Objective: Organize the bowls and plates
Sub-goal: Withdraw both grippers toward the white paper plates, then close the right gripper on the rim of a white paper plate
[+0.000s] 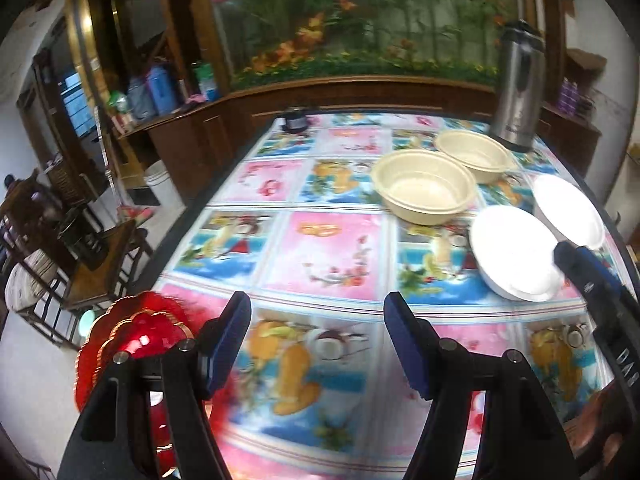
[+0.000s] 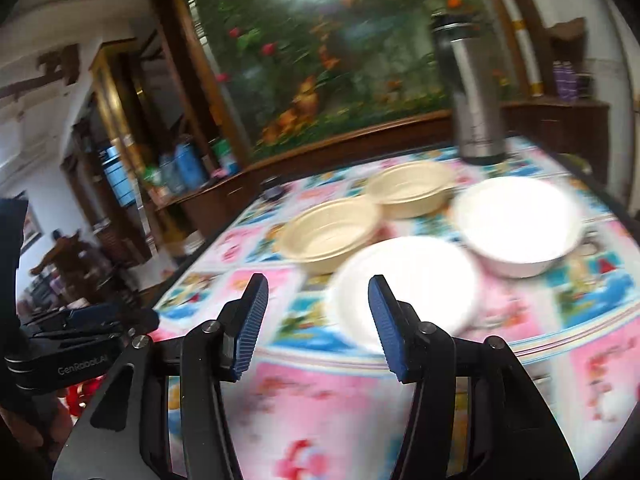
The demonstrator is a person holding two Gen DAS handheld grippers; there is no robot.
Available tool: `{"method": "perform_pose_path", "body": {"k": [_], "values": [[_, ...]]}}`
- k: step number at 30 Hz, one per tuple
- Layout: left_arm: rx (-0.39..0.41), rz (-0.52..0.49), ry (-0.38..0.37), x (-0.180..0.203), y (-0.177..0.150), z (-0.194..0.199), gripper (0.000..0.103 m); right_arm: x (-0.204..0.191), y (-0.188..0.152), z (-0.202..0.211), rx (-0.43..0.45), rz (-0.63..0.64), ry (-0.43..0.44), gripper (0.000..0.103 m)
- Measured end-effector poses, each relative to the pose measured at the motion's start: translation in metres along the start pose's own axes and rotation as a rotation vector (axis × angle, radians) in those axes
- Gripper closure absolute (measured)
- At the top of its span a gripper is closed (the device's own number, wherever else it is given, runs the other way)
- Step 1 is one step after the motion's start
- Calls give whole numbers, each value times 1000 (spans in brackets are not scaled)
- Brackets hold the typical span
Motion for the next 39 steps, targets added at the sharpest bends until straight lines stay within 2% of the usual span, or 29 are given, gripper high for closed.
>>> {"method": "perform_pose_path", "body": {"k": [4,8,15,20,22,27,32,39], "values": [[-3,-41,-18,24,2,0,34,45,8,13,23,-62,-58,51],[-4,-69,-27,40,4,-1,34,71,15,23,42,-112,-81,51],[-19,-96,-35,59,7,-7,34,86,20,26,46,-124,-99,51],[-58,-113,-68,72,12,-20,34,85,16,16,-15,-95,-138,51],[-83,-105,-86,76,17,-29,34,88,14,7,-67,-120,-117,51],[-91,-78,-64,81,38,-50,34,106,17,-6,-147,-202,-90,51],[-158,-29,-129,89,43,-71,34,115,15,-26,-229,-303,3,51],[-205,10,-161,94,42,-88,34,118,3,-45,-279,-368,60,51]]}}
Point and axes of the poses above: each gripper's, at about its wrist camera, not at the fingertips, and z roughly against the way its jaws point, x to its right, y to its top, the point moved 8 cm from there along -z, roughly the way its jaws point, and after that the axes turned 7 degrees about -x, right-handed, at the moved point
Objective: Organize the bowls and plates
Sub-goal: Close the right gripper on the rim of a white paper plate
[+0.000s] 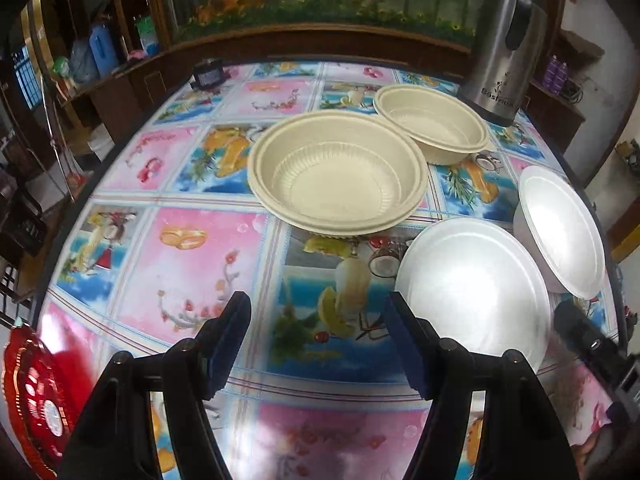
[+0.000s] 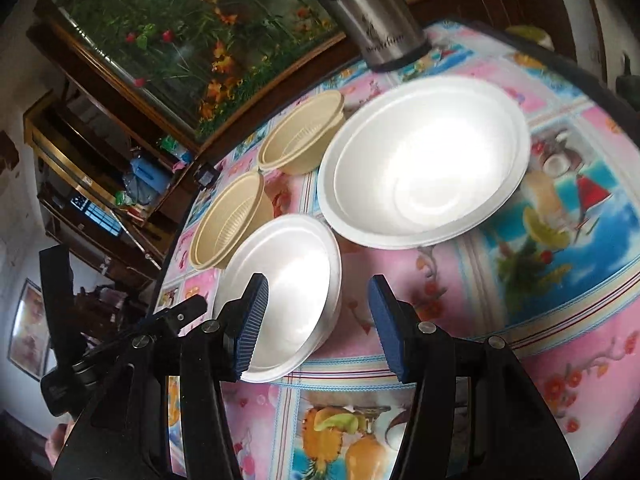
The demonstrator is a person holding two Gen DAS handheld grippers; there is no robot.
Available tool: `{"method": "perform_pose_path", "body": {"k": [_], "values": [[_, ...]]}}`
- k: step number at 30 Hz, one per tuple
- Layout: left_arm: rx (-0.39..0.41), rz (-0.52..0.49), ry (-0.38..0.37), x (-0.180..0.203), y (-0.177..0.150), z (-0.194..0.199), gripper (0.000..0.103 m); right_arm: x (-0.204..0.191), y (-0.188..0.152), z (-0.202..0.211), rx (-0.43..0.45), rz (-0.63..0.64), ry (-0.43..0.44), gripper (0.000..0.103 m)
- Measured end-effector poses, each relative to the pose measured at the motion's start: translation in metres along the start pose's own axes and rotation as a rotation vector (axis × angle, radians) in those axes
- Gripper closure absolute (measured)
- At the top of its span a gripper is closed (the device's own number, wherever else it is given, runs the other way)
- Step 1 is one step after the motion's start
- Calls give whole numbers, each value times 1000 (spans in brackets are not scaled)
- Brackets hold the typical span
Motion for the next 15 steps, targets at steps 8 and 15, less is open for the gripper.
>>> {"method": "perform_pose_path", "body": {"k": [8,15], "values": [[-10,16,-27,9,6,-11,34,0,3,-22,-29,-15,-27,51],[9,37,-16,0,8,-6,31,2,8,-24,1,4,-86,59]]}}
Point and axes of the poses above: each gripper's, at about its wrist camera, not at the fingertips, and z roughly against the way its jaws point, x to its right, y to its top, the point moved 8 cm from there along -z, roughly the way its jaws point, and after that the axes turned 7 degrees about -x, right-handed, at the moved point
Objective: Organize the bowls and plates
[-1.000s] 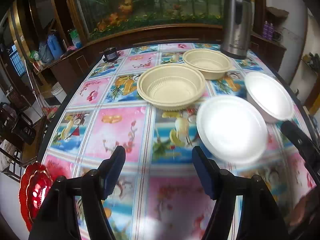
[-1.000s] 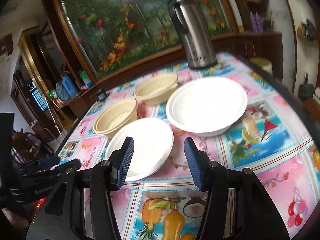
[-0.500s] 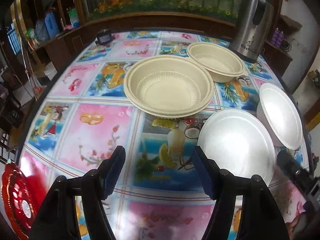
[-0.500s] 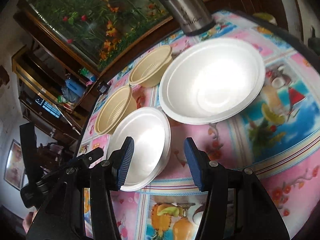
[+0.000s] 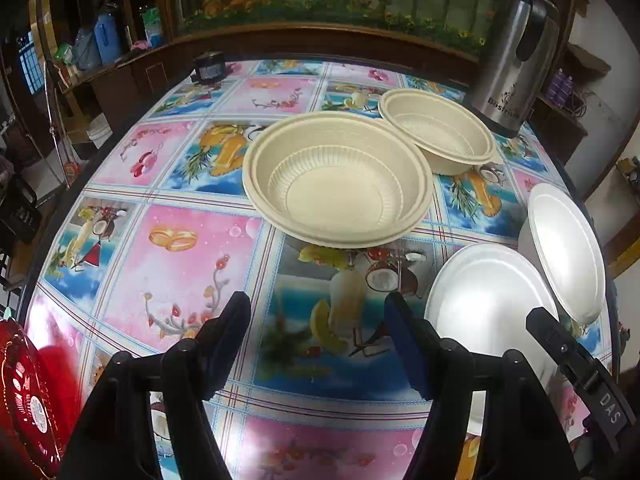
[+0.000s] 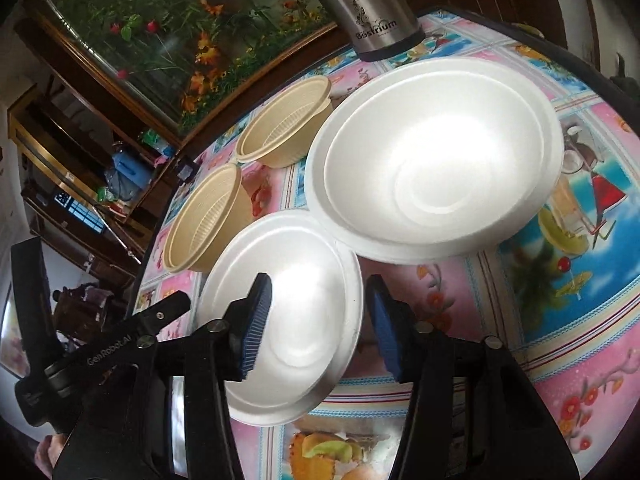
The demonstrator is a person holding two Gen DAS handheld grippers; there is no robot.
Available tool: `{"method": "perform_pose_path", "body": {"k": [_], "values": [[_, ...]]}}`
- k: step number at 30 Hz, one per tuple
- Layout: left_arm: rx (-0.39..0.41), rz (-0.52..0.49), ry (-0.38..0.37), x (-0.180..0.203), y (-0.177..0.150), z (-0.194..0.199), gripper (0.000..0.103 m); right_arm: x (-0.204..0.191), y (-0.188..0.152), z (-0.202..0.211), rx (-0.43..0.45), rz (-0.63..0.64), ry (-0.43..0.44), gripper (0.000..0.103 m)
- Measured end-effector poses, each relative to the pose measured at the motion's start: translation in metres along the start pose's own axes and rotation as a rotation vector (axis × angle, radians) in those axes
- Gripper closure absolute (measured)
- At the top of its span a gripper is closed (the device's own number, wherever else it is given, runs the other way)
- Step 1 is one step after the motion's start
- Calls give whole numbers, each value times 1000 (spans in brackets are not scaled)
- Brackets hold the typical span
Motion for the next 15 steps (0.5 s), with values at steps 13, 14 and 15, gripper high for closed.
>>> {"method": "perform_pose_path", "body": {"k": [13,14,15], "values": [[-35,-32,33,10,-5,-11,30,2,1,-4,2,66,-83,92],[-28,-26,22,7,-4,-8,30,2,1,-4,4,72,-85,93],[-21,-18,21,5,-2,-5,30,1,0,-4,1,73,-80,94]]}}
Point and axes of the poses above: each gripper's, at about its wrist camera, not at the fingertips, and z roughly against the way its jaws point, x to its right, y to its top, the point moved 8 cm from there along -z, roughly the way its jaws point, and after that the axes turned 7 degrees about -x, right-handed, at the moved point
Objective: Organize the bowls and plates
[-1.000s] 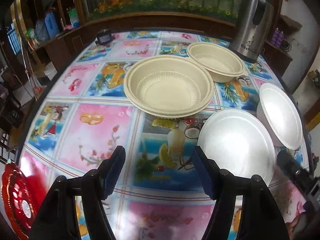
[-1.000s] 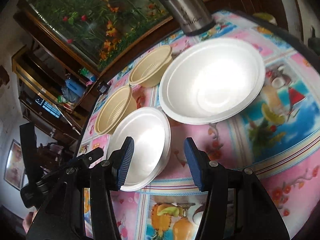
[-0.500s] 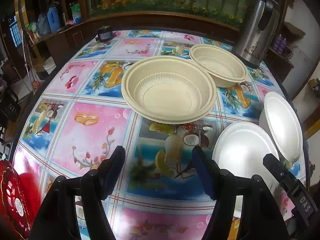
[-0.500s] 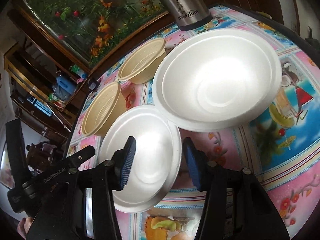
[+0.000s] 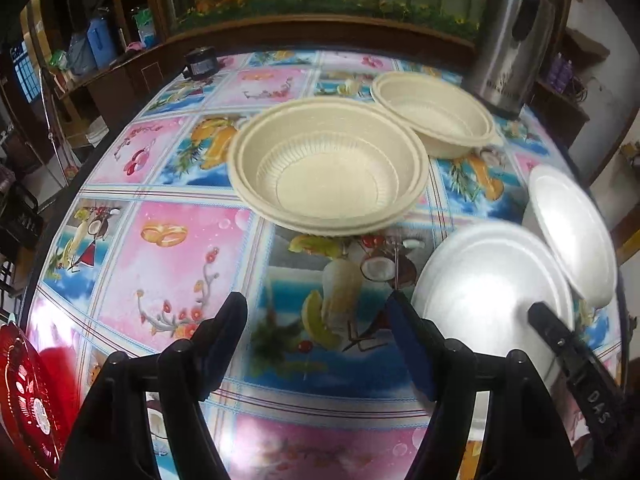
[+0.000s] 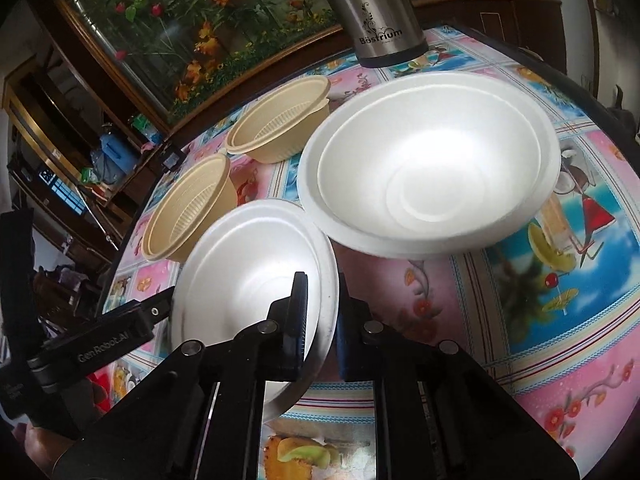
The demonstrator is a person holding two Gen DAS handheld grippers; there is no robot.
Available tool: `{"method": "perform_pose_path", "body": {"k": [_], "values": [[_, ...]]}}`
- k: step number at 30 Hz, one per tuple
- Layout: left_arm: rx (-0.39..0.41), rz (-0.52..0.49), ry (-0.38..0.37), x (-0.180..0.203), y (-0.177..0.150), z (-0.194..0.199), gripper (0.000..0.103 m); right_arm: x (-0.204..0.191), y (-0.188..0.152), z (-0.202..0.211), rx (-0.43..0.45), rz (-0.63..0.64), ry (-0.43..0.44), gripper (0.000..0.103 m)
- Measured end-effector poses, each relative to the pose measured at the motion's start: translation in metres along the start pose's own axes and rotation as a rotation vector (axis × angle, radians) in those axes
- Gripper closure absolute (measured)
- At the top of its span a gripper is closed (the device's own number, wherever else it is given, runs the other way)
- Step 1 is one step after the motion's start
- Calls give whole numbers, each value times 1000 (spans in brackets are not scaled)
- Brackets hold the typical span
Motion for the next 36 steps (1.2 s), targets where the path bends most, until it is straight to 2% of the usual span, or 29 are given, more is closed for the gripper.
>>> {"method": "perform_pose_path", "body": {"k": [3,10,16,20,25,32,36], "values": [[-1,0,4,-6,-1,3,26,-1,-1,-3,-15,-2,12,96],[-41,19,-17,-4,-5,-7,26,0,-1,-2,-8,-2,14,96],[-44,21,-6,-4,-6,-11,25,-2,0,-1,10,5,11,95],[-6,15,9,-9,-5,-2,25,-3,-3,-4,-10,4,18,96],[41,-77,34,2,-10,4,25,-4,-2,1,15,12,7,96],[89,-102,-62,5,-9,12,25,-1,1,6,41,15,-24,96],[83,-109,-158,11,-7,15,24,-2,2,7,47,27,-34,96]]}}
Point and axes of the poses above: each gripper's, at about its wrist camera, not at the fingertips, and z roughly against the way its jaws point, x to its right, y to its top, the point moved 8 cm from there along -z, roughly the way its jaws point, and after that the axes turned 7 degrees about -x, right-handed, at the moved point
